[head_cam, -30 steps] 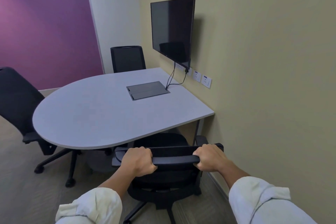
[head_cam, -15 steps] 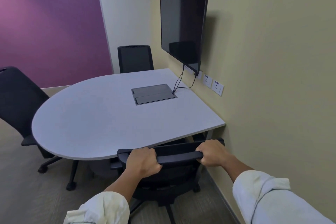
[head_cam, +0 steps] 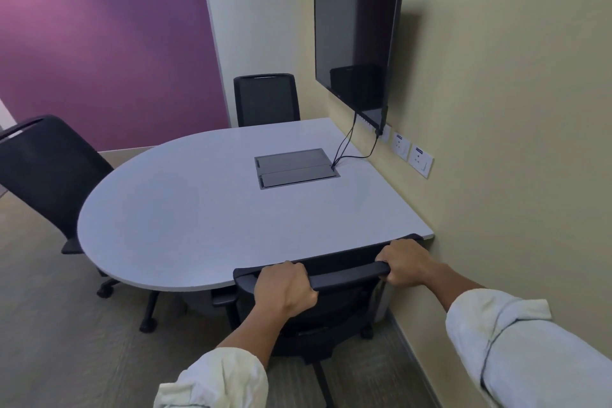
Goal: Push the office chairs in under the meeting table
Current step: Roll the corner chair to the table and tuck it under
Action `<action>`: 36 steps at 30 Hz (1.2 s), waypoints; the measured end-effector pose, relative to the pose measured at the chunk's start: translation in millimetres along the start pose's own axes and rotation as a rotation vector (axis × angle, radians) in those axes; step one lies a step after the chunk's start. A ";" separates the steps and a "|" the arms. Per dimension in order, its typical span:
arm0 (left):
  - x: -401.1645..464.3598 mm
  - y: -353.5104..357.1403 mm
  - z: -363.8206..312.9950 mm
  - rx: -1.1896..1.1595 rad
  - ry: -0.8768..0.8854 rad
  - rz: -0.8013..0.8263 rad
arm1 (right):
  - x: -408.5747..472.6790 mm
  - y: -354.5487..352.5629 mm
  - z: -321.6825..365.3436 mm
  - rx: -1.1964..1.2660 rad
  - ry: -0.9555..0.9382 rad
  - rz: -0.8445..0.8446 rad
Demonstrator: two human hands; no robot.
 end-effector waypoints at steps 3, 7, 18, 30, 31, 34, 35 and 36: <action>7.9 -2.6 -9.0 -0.014 -0.007 -0.003 | 4.0 -5.3 -12.4 -0.004 -0.007 0.010; 23.2 -6.4 -8.2 0.000 -0.019 -0.014 | 16.0 -6.6 -22.8 0.002 -0.016 0.000; 74.8 -16.0 -16.9 0.030 -0.033 -0.062 | 50.3 -15.7 -65.1 0.012 0.018 0.002; 96.9 -18.6 -27.4 0.025 -0.024 -0.061 | 58.4 -21.4 -82.8 -0.045 0.014 0.029; 93.5 -20.6 -26.8 0.016 -0.023 -0.059 | 58.4 -23.5 -81.0 -0.035 0.005 0.038; 86.1 -24.2 -24.9 0.015 0.018 -0.069 | 58.4 -28.9 -77.2 -0.012 -0.015 0.075; 88.8 -22.0 -27.9 0.018 0.056 -0.074 | 54.4 -26.6 -80.5 0.019 -0.029 0.056; 83.3 -21.1 -25.3 0.033 0.074 -0.081 | 53.3 -26.2 -75.6 0.021 -0.080 -0.004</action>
Point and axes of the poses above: each hand's wrist, its own x-axis towards the middle knuckle, its own y-axis out of the palm, z = x × y, the point moved 2 cm from there along x, towards the middle knuckle, and after that the axes turned 14 degrees about z, right-handed, at the moved point
